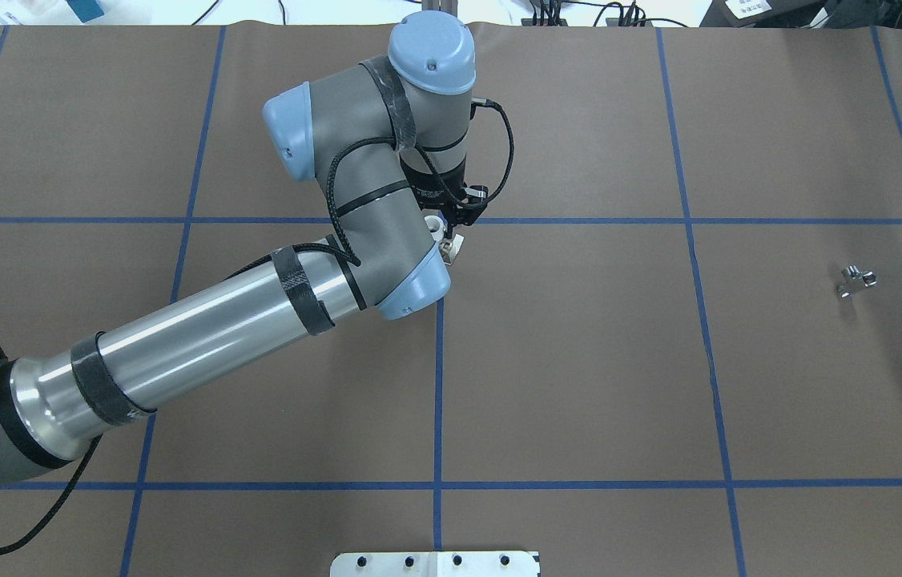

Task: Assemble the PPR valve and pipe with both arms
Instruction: 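Lift the valve with the left gripper and carry it to the table center, then lower the valve upright at the center and open the left gripper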

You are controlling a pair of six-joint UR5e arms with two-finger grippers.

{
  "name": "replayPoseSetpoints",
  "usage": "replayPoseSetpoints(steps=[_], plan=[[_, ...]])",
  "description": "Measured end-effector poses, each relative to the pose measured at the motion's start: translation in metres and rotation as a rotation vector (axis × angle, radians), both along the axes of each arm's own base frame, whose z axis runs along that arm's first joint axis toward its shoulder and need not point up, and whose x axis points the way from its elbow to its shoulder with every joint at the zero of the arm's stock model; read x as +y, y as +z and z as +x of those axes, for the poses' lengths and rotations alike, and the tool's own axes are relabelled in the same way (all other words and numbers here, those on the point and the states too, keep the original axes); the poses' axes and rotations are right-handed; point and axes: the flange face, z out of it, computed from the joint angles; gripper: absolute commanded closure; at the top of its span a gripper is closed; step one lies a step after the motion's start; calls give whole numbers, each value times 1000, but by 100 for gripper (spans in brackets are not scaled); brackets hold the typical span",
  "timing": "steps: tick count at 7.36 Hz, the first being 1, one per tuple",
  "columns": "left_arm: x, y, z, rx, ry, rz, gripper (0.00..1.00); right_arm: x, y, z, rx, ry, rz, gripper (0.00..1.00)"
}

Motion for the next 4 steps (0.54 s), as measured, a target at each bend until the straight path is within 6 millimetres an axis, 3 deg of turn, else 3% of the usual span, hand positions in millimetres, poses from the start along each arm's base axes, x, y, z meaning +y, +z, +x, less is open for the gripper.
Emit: replayPoseSetpoints(steps=[4], plan=[[8,5,8,3,12,2,100,-1,-1,-3,-2,-4,-2,1]])
